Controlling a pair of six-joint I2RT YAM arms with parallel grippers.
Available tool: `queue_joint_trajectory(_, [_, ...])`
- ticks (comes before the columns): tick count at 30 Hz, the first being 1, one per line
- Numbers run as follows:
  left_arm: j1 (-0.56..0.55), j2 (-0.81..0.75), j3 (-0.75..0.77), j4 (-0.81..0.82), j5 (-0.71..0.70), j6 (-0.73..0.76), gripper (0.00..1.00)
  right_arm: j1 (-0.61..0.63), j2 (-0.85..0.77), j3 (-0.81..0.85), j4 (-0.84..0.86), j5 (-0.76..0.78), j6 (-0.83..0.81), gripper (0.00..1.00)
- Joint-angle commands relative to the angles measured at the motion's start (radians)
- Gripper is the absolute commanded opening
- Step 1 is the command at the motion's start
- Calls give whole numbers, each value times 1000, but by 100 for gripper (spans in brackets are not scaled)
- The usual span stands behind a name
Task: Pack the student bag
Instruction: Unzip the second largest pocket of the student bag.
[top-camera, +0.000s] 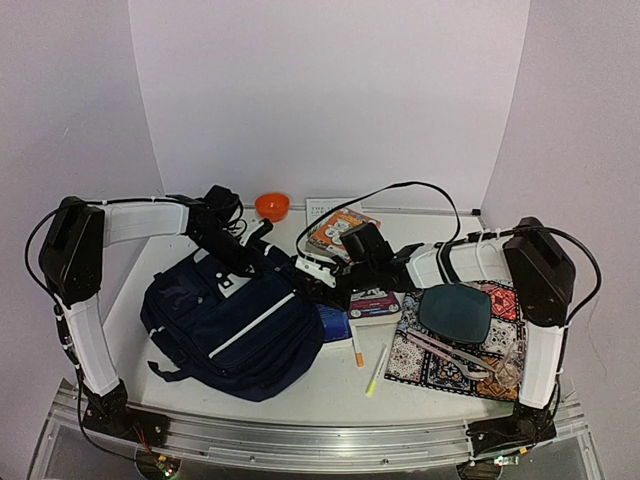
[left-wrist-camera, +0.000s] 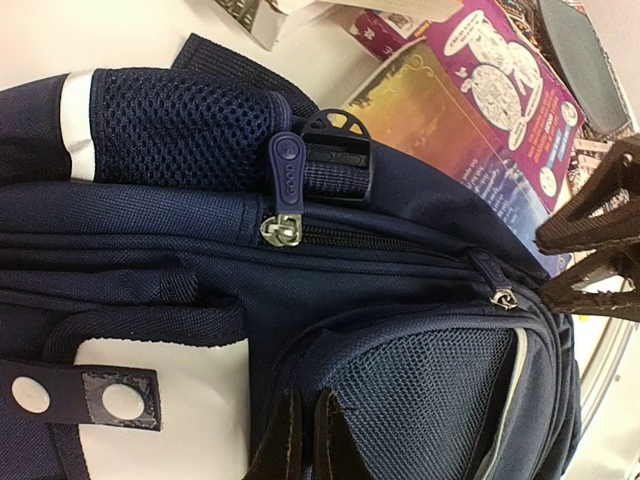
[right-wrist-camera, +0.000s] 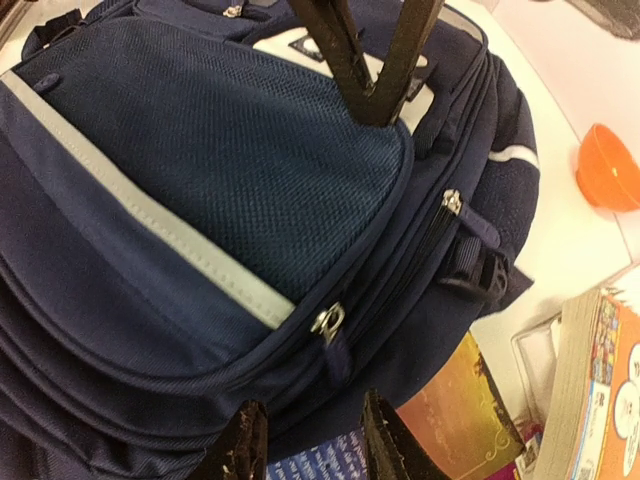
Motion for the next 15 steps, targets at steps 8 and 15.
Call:
queue_joint_trajectory(8, [-19,-55,1,-19,85,3,0,-1,100,78,56,-33,-31,33])
queue_joint_trajectory(15, [-19,-53,-1,-19,98,8,0,-1,158,103,69,-10,-40,30])
